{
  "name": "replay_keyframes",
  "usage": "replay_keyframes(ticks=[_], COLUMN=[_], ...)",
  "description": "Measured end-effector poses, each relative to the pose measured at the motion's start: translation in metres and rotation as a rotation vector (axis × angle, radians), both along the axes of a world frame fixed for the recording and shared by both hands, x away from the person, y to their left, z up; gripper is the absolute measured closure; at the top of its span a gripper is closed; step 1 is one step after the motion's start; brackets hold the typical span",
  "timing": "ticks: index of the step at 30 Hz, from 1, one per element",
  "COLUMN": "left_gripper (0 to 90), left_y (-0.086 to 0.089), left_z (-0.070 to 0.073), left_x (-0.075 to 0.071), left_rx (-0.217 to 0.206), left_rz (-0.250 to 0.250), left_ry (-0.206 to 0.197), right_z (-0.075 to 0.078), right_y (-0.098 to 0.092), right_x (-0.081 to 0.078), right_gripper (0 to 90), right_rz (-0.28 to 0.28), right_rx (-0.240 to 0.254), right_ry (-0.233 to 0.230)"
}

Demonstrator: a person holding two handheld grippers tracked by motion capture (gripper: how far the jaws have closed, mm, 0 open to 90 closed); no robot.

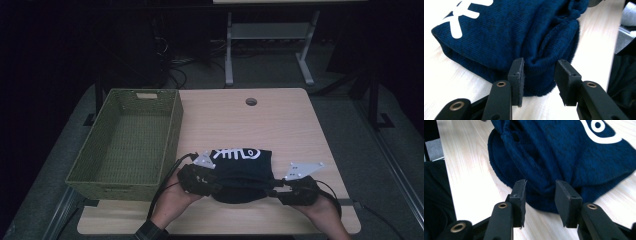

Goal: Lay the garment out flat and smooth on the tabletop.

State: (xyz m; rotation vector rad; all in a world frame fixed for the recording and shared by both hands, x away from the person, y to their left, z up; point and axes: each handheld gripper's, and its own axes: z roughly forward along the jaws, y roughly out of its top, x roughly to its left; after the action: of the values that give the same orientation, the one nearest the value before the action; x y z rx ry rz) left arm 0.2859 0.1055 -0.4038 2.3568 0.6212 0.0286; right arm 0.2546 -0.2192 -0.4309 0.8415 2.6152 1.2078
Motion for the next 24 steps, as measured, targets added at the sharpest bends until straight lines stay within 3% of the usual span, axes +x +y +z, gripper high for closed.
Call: replay_keyframes(ticks=[1,3,8,13,14,16,21,22,24], left_gripper=[59.4,59.3,64.3,75.6,83.4,89.1,89.9,89.9,89.9], left_y=[0.002,0.007,0.01,0.006,0.003,0.002,-0.008,-0.008,-0.013], left_z=[0.003,0.013,0.027,0.031,0.033,0.033,0.033,0.033,0.028], left_x=[-0.001,-0.004,-0.002,0.007,0.013,0.017,0.044,0.044,0.061], left_rx=[-0.004,-0.052,-0.084,-0.098,-0.085,-0.085,-0.083,-0.083,-0.09], left_rz=[-0.005,0.007,0.02,0.047,0.054,0.061,0.111,0.111,0.137], left_ry=[-0.006,-0.016,-0.049,-0.062,-0.073,-0.072,-0.079,-0.079,-0.076], right_z=[0.0,0.007,0.023,0.029,0.031,0.031,0.027,0.025,0.022], right_y=[0.0,-0.01,-0.018,-0.017,-0.014,-0.01,0.0,0.001,0.004], right_x=[0.0,-0.003,-0.002,0.01,0.017,0.024,0.039,0.041,0.043], right_gripper=[59.9,60.4,64.8,75.7,83.2,88.2,89.6,89.6,89.6], right_rz=[0.0,-0.013,-0.027,-0.033,-0.038,-0.035,-0.015,-0.015,-0.013], right_rx=[0.0,0.029,0.077,0.08,0.077,0.07,0.057,0.056,0.057], right_ry=[0.0,-0.016,-0.053,-0.072,-0.085,-0.088,-0.074,-0.066,-0.053])
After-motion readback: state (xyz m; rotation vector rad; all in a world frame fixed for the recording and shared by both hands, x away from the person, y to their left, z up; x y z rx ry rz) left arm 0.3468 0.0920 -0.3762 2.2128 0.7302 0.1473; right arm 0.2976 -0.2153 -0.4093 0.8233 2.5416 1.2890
